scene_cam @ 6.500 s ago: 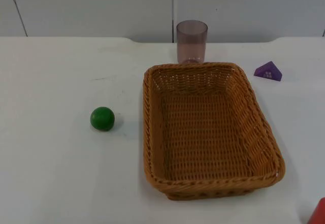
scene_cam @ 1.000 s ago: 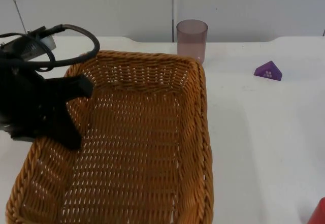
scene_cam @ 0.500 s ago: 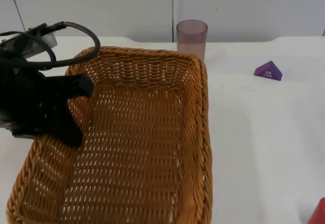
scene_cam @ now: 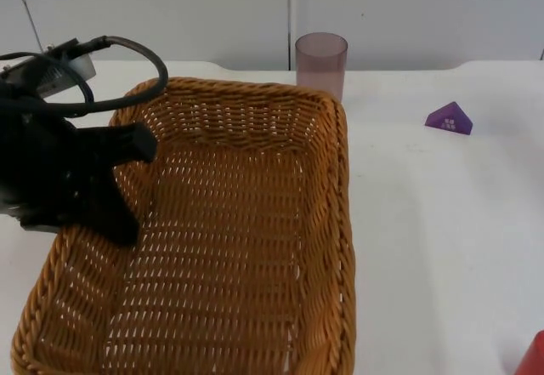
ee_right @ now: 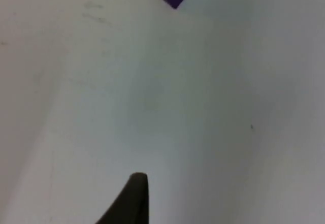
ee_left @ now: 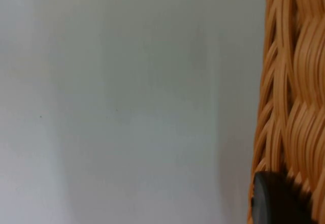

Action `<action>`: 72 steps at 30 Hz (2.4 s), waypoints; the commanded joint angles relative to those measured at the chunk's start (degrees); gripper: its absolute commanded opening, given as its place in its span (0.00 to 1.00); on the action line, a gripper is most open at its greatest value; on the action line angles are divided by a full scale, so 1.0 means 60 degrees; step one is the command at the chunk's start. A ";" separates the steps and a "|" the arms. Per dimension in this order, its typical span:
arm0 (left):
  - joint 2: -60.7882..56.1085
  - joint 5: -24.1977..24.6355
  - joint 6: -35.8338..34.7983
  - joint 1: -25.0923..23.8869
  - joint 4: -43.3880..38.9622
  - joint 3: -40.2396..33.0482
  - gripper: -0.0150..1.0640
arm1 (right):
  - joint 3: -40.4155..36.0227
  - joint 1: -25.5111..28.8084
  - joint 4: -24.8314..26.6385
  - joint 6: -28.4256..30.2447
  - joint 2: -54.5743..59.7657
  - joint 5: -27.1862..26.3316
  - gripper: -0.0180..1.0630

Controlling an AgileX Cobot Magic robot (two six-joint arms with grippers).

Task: Pick up the basket with the left hand and place the triangular block into the basket with the right hand.

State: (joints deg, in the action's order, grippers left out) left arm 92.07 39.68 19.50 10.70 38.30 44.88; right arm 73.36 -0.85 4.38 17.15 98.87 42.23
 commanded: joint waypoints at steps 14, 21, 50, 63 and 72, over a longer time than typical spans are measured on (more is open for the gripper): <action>-0.0127 0.0016 0.0019 -0.0033 0.0301 -0.0008 0.01 | 0.6908 -0.0831 0.0230 0.2820 0.6098 0.1387 0.95; -0.0127 0.0015 0.0019 -0.0033 0.0263 -0.0008 0.01 | 0.8325 -0.1084 0.0567 0.3324 0.7362 0.1444 0.95; -0.0127 0.0055 0.0019 -0.0033 0.0224 -0.0008 0.01 | 0.8623 -0.1197 0.0119 0.4117 0.8206 0.1330 0.16; -0.0127 0.0073 0.0019 -0.0033 0.0224 -0.0008 0.01 | 0.8623 -0.1208 0.0361 0.2724 0.5652 0.3994 0.02; -0.0127 0.0073 0.0019 -0.0033 0.0224 -0.0008 0.01 | 0.8449 -0.1290 0.0022 0.0570 0.3843 0.4622 0.02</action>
State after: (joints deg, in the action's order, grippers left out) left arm 92.07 39.68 19.50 10.70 38.62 44.88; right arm 124.88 -7.94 6.11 24.01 124.58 69.33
